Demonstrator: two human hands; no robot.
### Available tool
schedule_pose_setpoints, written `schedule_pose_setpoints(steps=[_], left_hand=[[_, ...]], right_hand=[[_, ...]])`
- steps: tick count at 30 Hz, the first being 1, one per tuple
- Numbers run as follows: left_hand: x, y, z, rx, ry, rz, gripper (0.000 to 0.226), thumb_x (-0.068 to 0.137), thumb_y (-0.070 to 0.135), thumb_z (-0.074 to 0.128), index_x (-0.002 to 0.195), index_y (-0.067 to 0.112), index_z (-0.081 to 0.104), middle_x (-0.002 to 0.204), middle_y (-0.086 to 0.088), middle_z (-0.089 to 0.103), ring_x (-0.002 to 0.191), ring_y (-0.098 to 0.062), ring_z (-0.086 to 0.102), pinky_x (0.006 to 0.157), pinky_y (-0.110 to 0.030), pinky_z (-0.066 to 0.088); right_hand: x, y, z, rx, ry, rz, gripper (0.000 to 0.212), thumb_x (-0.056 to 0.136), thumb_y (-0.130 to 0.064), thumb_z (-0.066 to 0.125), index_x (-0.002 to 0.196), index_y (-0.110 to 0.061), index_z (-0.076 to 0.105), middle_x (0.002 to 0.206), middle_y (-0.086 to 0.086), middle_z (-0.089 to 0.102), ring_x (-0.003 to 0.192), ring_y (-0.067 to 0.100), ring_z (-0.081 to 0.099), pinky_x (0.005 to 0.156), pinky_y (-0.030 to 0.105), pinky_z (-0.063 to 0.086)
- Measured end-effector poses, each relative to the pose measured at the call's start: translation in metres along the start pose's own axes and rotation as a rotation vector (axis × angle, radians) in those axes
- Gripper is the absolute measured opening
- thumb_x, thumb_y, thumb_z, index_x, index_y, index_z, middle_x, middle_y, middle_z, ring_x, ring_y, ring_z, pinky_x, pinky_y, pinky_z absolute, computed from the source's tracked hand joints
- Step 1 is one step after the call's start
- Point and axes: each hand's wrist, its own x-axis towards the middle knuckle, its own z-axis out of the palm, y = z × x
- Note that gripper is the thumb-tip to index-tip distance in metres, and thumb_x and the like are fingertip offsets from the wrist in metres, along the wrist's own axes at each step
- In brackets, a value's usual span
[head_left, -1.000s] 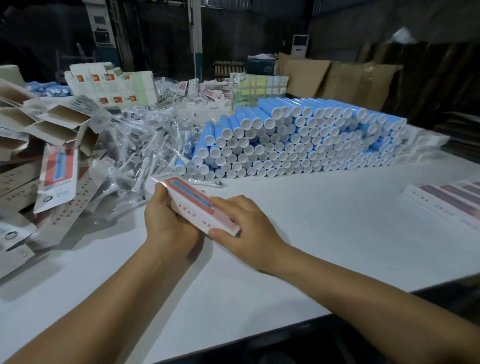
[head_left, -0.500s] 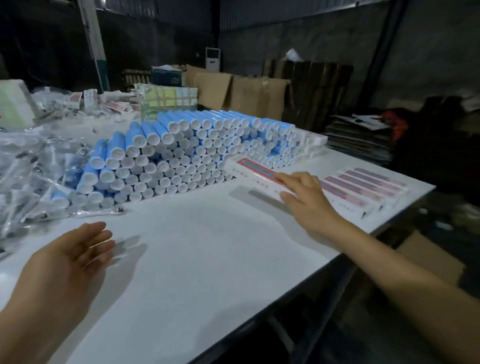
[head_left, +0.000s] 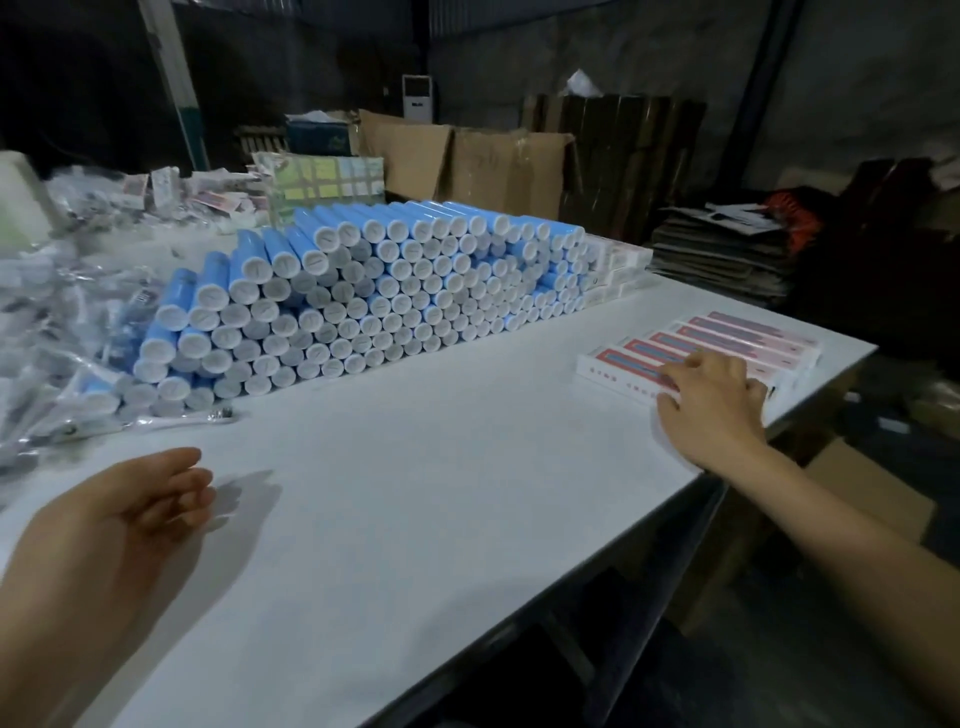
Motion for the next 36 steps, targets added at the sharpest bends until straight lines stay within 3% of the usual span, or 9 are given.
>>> schedule_pose_setpoints(steps=[3,6,8,13,17,21,25,30,36], left_hand=[[-0.033,0.008,0.013,0.471,0.030,0.234,0.012,0.090,0.011,0.058,0.093,0.012,0.070,0.068,0.006,0.069,0.059,-0.010,0.061,0.060,-0.026,0.051],[-0.056,0.008,0.028,1.216,-0.101,0.532,0.011,0.087,0.024,0.060,0.087,0.025,0.071,0.085,0.012,0.064,0.084,-0.012,0.058,0.072,-0.030,0.044],[-0.057,0.007,0.028,1.398,-0.212,0.620,0.022,0.089,0.027,0.053,0.100,0.022,0.071,0.099,0.006,0.061,0.099,-0.019,0.052,0.083,-0.032,0.042],[-0.051,0.002,0.023,1.393,-0.199,0.646,0.025,0.090,0.023,0.054,0.110,0.020,0.068,0.110,0.002,0.060,0.106,-0.021,0.048,0.089,-0.033,0.040],[-0.049,0.000,0.021,1.335,-0.180,0.640,0.024,0.089,0.018,0.053,0.105,0.017,0.070,0.107,-0.002,0.063,0.103,-0.023,0.049,0.086,-0.036,0.041],[-0.047,-0.002,0.020,1.312,-0.177,0.644,0.023,0.088,0.016,0.052,0.098,0.014,0.072,0.101,-0.006,0.063,0.098,-0.026,0.049,0.082,-0.041,0.042],[-0.052,0.002,0.021,1.339,-0.204,0.605,0.023,0.089,0.017,0.051,0.101,0.014,0.071,0.102,-0.008,0.062,0.098,-0.028,0.048,0.085,-0.042,0.042],[-0.058,0.050,0.010,1.400,-0.281,0.507,0.024,0.093,0.021,0.054,0.112,0.016,0.067,0.111,-0.005,0.061,0.103,-0.024,0.054,0.085,-0.037,0.046],[-0.090,0.150,-0.040,1.459,-0.080,0.621,0.023,0.097,0.021,0.051,0.111,0.014,0.067,0.110,-0.001,0.066,0.094,-0.016,0.061,0.086,-0.038,0.053]], right_hand=[[-0.002,-0.044,-0.021,0.292,0.115,-0.146,0.029,0.093,-0.018,0.051,0.120,-0.020,0.062,0.128,0.008,0.051,0.119,0.030,0.037,0.098,0.040,0.027],[-0.007,-0.104,-0.044,0.560,0.147,-0.347,0.023,0.092,-0.008,0.053,0.106,-0.015,0.069,0.117,0.007,0.060,0.115,0.029,0.046,0.099,0.041,0.032],[-0.015,-0.152,-0.053,0.668,0.111,-0.478,0.021,0.092,-0.008,0.053,0.103,-0.014,0.070,0.111,0.005,0.063,0.112,0.026,0.049,0.099,0.041,0.034],[-0.052,-0.251,-0.041,0.776,-0.100,-0.744,0.019,0.092,-0.009,0.055,0.101,-0.012,0.072,0.105,0.002,0.066,0.107,0.020,0.052,0.096,0.035,0.036],[-0.076,-0.284,-0.010,0.667,-0.258,-0.868,0.022,0.091,-0.011,0.051,0.100,-0.014,0.071,0.105,0.000,0.065,0.104,0.017,0.052,0.085,0.026,0.038],[-0.079,-0.284,0.006,0.561,-0.239,-0.939,0.023,0.091,-0.013,0.049,0.100,-0.020,0.069,0.103,-0.006,0.058,0.094,0.009,0.043,0.074,0.021,0.030],[-0.079,-0.283,0.007,0.594,-0.220,-0.949,0.021,0.089,-0.007,0.054,0.097,-0.018,0.071,0.097,-0.006,0.059,0.094,0.013,0.048,0.071,0.020,0.026],[-0.078,-0.280,0.010,0.623,-0.222,-0.941,0.019,0.087,-0.005,0.059,0.090,-0.019,0.071,0.088,-0.013,0.056,0.090,0.012,0.049,0.071,0.023,0.031],[-0.076,-0.279,0.020,0.641,-0.227,-0.930,0.028,0.083,-0.002,0.065,0.085,-0.030,0.066,0.089,-0.028,0.052,0.091,0.013,0.052,0.078,0.033,0.041]])
